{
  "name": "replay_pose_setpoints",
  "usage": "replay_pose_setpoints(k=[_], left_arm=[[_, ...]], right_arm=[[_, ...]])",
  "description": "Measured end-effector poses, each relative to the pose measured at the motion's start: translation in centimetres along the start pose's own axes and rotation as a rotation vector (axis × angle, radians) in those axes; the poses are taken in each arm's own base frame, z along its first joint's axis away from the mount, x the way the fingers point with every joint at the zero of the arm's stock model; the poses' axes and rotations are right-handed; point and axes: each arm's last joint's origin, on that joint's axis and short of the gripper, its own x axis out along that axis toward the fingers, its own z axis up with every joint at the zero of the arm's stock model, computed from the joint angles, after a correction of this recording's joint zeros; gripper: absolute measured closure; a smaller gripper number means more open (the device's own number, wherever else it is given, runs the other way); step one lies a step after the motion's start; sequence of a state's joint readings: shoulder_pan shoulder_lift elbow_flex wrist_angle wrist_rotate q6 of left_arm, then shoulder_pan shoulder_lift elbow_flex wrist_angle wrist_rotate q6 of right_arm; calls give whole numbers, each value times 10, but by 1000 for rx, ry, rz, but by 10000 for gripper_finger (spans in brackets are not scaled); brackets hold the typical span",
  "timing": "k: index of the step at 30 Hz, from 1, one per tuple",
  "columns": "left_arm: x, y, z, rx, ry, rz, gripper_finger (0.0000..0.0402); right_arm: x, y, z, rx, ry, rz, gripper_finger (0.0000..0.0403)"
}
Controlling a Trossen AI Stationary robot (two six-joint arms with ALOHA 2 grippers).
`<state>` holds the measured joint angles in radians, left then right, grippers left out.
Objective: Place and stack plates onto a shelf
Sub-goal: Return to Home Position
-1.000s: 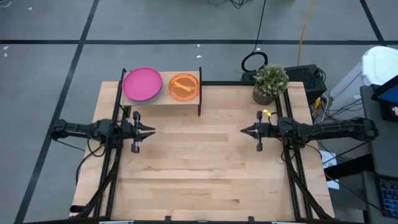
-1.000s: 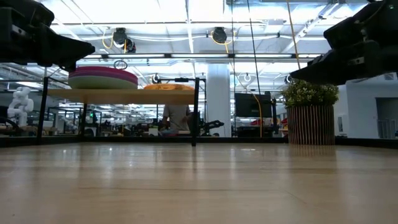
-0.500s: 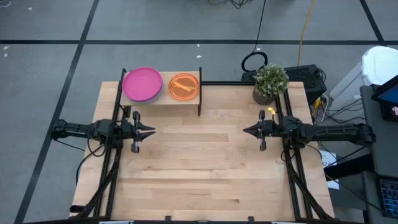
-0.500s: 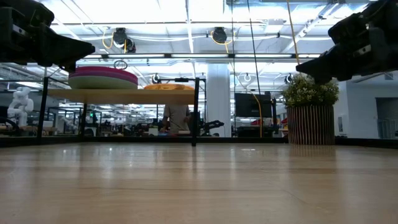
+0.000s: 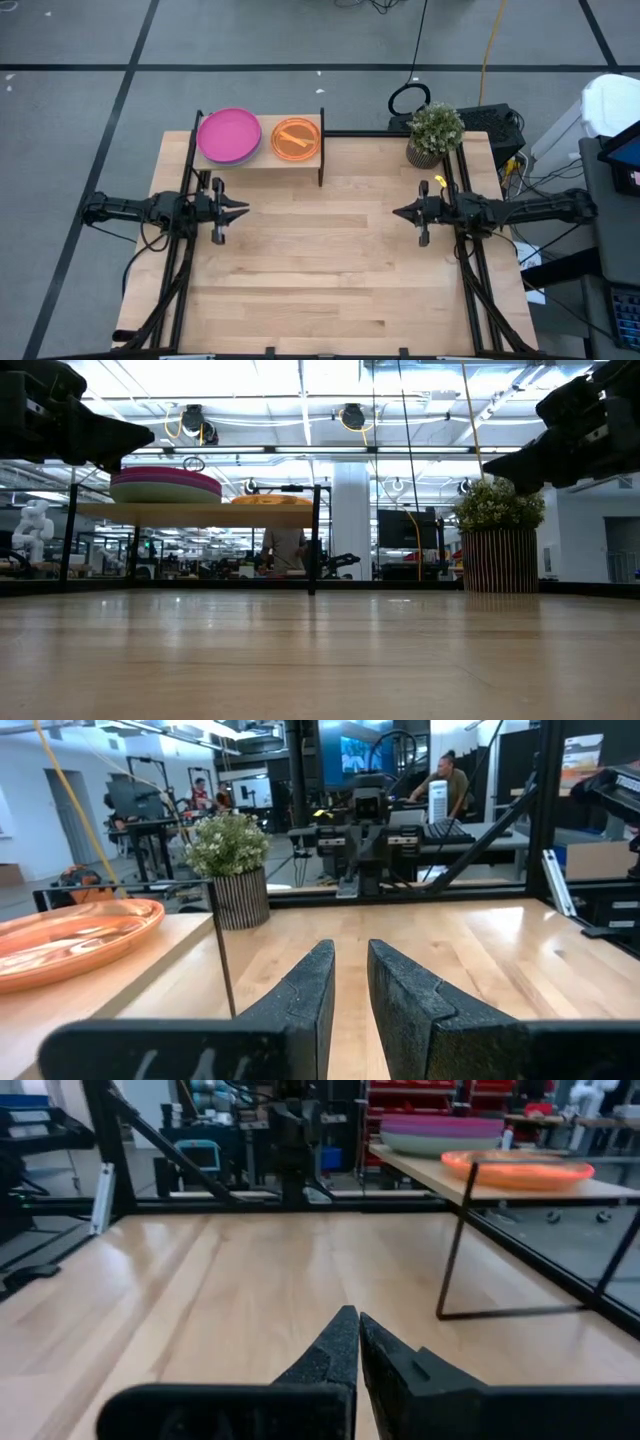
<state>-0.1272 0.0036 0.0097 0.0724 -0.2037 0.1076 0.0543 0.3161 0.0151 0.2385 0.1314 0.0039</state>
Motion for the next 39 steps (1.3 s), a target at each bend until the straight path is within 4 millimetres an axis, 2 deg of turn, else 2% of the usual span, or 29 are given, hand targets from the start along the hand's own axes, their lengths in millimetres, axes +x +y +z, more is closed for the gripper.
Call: replay_pose_setpoints(k=[11,18,25,33,39], left_arm=[[0,0,0,3,0,9,332],[0,0,0,-12,1,8,332],[0,0,0,-20,2,8,332],[0,0,0,-20,1,8,332],[0,0,0,-20,1,8,332]], right_arm=[[-12,3,1,-49,-33,50,403],[-21,5,5,-69,-108,170,403],[-21,4,4,-90,-97,156,403],[-20,-7,4,-93,-88,50,403],[-20,-6,4,-81,-95,88,403]])
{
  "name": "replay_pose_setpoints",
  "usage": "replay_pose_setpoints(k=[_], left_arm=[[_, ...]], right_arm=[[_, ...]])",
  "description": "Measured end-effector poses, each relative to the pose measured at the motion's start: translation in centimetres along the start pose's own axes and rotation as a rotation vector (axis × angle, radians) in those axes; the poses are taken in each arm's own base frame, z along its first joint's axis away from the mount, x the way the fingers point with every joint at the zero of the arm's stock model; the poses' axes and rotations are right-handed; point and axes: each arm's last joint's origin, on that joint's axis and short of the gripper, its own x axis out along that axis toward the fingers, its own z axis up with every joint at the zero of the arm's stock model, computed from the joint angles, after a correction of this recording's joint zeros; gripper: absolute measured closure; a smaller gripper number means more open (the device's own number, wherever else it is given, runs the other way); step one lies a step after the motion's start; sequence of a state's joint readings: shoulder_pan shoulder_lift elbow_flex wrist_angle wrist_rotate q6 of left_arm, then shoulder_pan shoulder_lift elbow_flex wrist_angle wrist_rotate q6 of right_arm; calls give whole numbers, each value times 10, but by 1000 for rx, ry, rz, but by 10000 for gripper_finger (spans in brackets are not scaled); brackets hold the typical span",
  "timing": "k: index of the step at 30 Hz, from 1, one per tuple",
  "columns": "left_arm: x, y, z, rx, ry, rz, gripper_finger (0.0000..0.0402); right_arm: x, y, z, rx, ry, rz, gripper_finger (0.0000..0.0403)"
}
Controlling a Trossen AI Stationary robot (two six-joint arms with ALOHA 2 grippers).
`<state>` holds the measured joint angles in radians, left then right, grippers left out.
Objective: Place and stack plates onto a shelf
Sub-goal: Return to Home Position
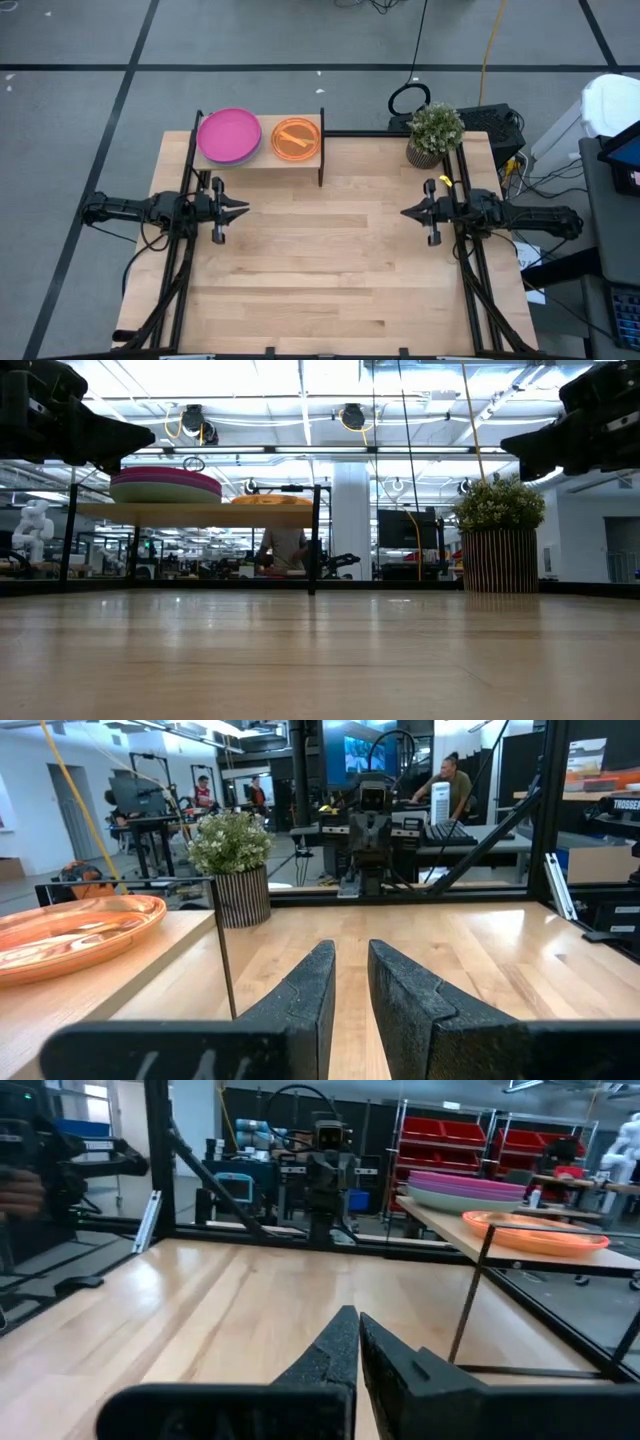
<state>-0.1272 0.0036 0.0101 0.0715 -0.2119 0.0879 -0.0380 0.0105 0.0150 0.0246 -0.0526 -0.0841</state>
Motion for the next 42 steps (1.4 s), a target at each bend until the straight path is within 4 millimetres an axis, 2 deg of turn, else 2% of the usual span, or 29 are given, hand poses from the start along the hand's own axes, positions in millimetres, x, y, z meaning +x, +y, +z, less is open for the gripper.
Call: replay_pose_setpoints(k=[4,15,28,34,42], left_arm=[[0,0,0,0,0,0,332],[0,0,0,-22,0,-2,332],[0,-1,-1,-14,10,-32,332],[0,2,-1,3,18,48,332],[0,0,0,-10,2,-32,332]], right_arm=[[0,-1,0,8,6,-47,403],[0,-1,1,74,-6,-48,403],[0,-2,1,73,-7,-51,403],[0,-2,1,73,-8,-51,403],[0,-2,1,73,-8,-51,403]])
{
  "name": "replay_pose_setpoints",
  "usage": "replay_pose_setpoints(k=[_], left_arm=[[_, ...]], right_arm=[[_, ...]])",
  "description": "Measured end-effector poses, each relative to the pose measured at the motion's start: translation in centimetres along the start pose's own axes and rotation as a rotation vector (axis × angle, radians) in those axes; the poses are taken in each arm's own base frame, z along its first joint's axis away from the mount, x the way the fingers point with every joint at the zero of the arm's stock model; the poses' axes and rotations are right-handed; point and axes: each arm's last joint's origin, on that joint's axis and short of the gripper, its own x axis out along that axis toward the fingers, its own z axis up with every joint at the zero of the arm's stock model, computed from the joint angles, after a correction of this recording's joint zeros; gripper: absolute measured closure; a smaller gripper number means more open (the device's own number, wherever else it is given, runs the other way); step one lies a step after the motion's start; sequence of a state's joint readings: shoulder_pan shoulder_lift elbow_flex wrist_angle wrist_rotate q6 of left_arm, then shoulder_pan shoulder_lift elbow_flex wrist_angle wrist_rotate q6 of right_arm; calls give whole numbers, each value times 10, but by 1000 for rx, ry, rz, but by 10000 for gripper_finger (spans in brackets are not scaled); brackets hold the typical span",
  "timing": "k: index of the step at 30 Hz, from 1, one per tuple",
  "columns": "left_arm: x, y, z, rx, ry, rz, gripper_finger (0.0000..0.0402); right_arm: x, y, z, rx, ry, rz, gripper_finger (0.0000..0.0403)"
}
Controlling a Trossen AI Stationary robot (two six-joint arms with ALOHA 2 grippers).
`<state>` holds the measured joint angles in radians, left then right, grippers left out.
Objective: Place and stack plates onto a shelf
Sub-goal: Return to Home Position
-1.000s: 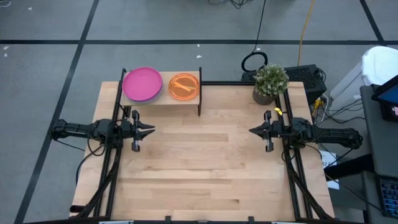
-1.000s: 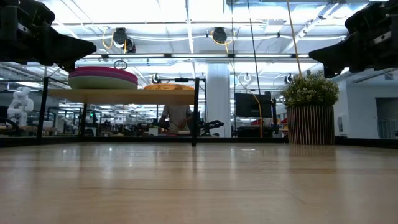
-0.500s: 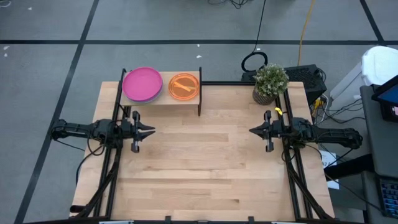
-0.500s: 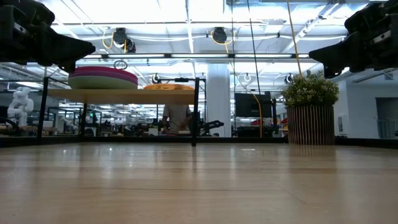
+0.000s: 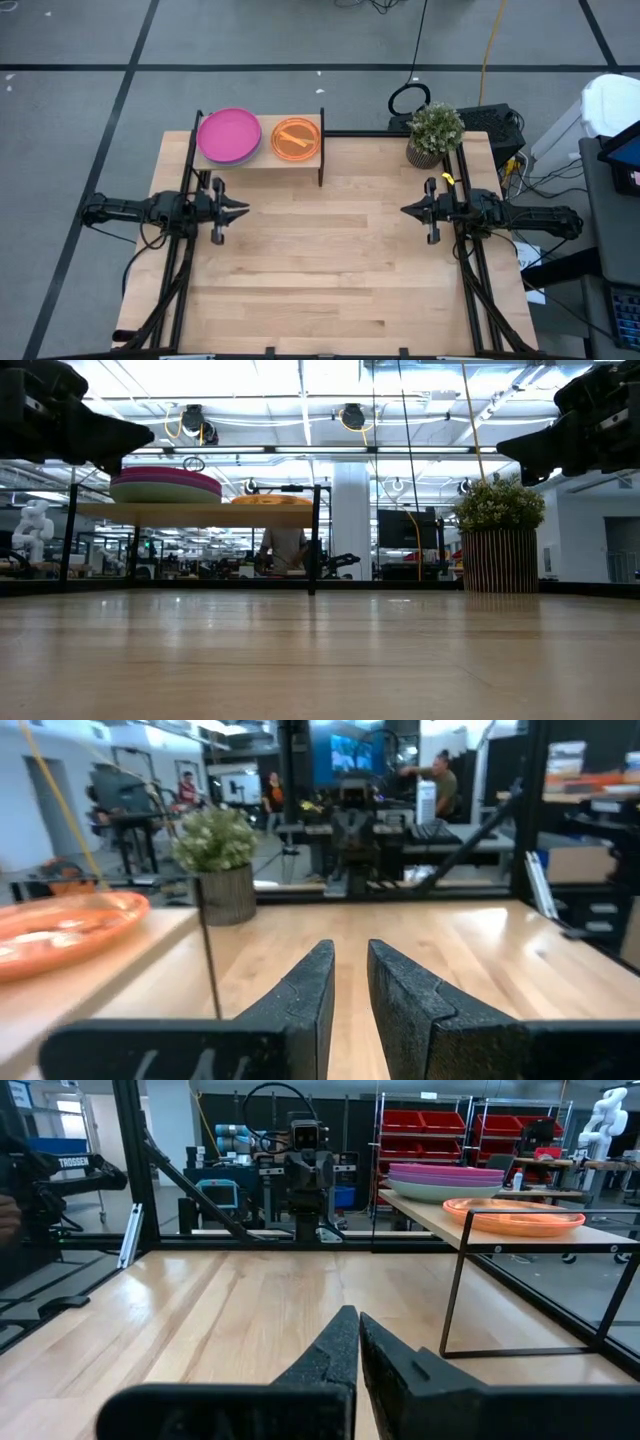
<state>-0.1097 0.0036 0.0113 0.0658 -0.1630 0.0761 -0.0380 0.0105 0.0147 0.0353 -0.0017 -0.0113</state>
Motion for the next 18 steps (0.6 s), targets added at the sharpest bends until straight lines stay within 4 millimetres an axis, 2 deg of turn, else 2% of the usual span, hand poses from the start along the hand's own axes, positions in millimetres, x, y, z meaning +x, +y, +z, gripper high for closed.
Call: replay_pose_setpoints(k=[18], left_arm=[[0,-2,-3,-26,24,-55,332]], right_arm=[[0,0,0,0,1,0,403]])
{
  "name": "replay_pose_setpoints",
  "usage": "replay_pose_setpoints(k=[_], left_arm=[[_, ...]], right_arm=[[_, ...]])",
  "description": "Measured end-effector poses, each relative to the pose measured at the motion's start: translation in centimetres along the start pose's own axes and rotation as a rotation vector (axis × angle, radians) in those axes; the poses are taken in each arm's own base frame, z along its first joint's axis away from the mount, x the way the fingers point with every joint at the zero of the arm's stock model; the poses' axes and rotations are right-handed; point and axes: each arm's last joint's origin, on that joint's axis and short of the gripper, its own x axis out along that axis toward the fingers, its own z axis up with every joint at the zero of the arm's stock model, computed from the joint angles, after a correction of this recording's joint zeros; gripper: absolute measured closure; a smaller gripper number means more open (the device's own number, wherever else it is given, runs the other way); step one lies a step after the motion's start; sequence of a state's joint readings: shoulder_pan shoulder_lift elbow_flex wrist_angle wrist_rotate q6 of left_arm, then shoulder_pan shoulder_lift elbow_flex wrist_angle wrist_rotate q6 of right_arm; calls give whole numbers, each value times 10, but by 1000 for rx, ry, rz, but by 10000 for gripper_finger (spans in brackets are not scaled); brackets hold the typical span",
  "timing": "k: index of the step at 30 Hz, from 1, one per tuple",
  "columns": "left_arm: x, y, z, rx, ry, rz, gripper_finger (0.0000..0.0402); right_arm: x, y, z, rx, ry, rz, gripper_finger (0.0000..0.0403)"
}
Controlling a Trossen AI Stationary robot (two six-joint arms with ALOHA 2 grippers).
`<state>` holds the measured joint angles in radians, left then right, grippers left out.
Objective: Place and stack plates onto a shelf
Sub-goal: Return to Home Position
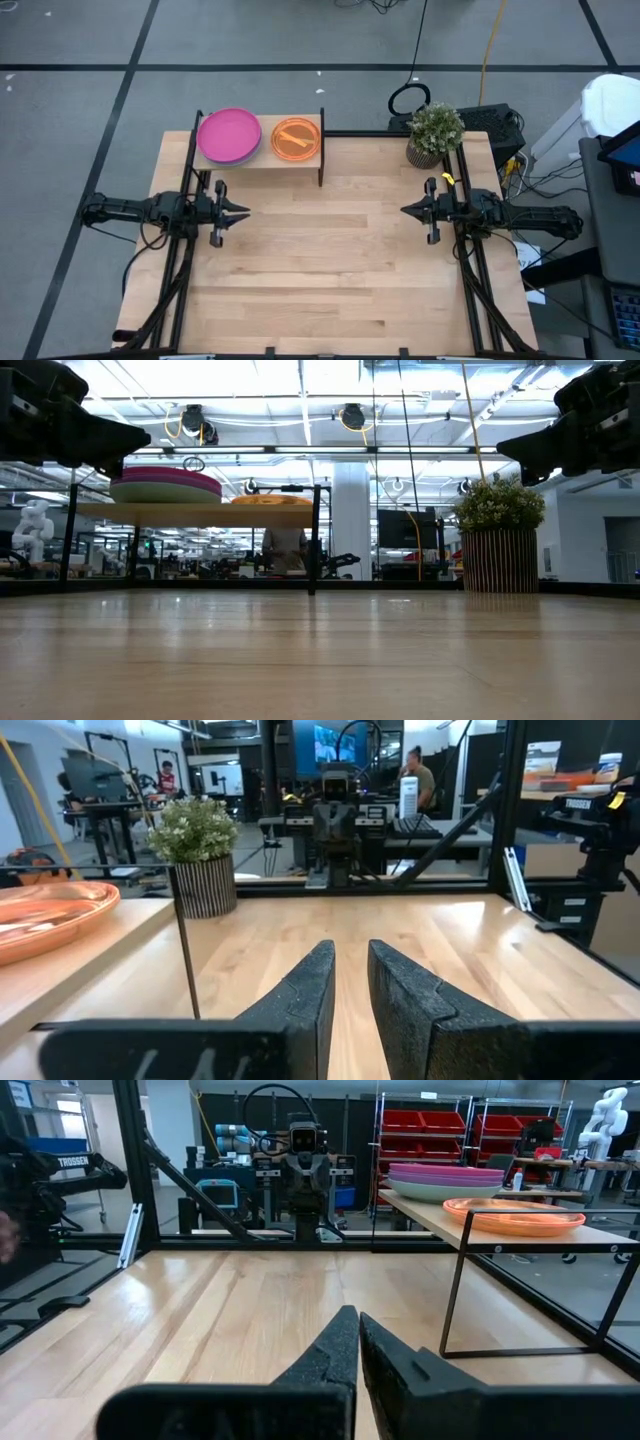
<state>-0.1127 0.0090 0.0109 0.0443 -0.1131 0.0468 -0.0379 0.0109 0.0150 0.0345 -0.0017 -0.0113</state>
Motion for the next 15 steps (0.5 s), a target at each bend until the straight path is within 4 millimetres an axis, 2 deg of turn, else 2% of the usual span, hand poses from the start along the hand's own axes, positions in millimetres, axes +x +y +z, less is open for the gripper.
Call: replay_pose_setpoints(k=[15], left_arm=[[0,0,1,-1,-10,1,332]], right_arm=[[0,0,0,0,1,0,403]])
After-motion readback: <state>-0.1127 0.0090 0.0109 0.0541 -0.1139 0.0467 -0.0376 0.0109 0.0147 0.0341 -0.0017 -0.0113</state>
